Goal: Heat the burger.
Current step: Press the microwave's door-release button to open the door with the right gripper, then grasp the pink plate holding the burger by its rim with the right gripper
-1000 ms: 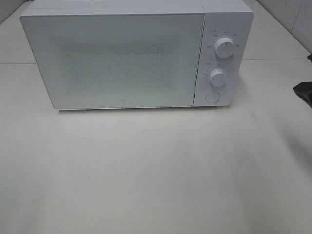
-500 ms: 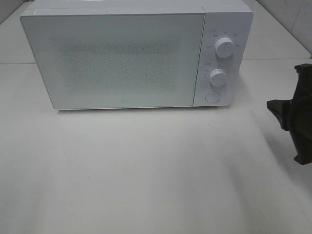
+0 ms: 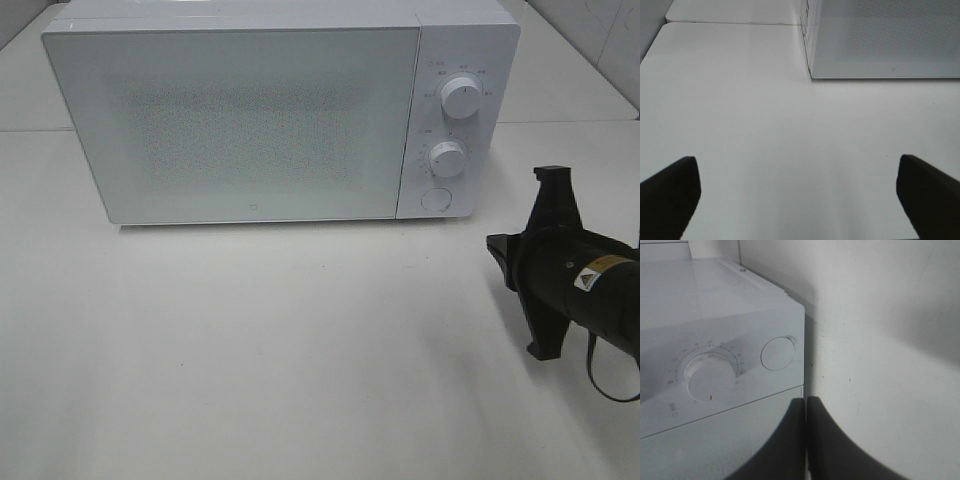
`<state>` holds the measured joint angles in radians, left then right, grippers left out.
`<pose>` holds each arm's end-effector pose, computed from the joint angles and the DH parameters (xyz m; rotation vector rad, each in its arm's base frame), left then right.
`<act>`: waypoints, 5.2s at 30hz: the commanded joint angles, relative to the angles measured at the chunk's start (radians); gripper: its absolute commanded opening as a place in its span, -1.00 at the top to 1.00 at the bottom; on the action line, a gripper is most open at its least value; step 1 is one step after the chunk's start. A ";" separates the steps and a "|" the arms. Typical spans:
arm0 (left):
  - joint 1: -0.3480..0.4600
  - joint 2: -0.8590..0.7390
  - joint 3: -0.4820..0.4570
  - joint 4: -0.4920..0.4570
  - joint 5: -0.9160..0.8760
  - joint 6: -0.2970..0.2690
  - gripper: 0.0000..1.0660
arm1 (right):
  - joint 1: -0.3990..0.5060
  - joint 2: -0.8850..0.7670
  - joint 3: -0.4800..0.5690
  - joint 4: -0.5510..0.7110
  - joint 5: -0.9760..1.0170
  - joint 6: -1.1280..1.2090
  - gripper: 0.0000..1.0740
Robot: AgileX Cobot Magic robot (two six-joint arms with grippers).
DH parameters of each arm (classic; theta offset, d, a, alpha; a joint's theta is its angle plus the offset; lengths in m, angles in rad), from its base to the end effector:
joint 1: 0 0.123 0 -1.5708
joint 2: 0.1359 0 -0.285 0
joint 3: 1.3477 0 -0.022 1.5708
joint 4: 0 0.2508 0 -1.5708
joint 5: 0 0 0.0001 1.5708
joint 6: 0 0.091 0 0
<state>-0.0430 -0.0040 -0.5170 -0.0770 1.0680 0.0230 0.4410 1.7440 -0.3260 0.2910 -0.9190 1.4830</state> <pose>-0.0082 -0.0058 0.2816 0.0718 2.0285 -0.1045 0.2332 0.0871 0.1189 1.3749 1.6841 1.0801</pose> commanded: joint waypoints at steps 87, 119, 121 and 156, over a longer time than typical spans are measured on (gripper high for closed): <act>0.002 -0.018 0.001 -0.009 0.001 0.001 -0.88 | 0.001 0.393 -0.617 0.205 -0.253 -0.235 1.00; 0.002 -0.018 0.001 -0.009 0.001 0.000 -0.88 | 0.005 0.309 -0.466 0.105 0.035 -0.175 1.00; 0.002 -0.018 0.001 -0.009 0.001 0.000 -0.88 | 0.005 0.298 -0.457 0.081 0.071 -0.175 1.00; 0.002 -0.018 0.001 -0.009 0.001 0.000 -0.88 | 0.005 -0.104 -0.319 -0.285 0.599 -0.422 1.00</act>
<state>-0.0430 -0.0040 -0.5170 -0.0770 1.0680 0.0230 0.4480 1.6550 -0.6440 0.0360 -0.3360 1.0770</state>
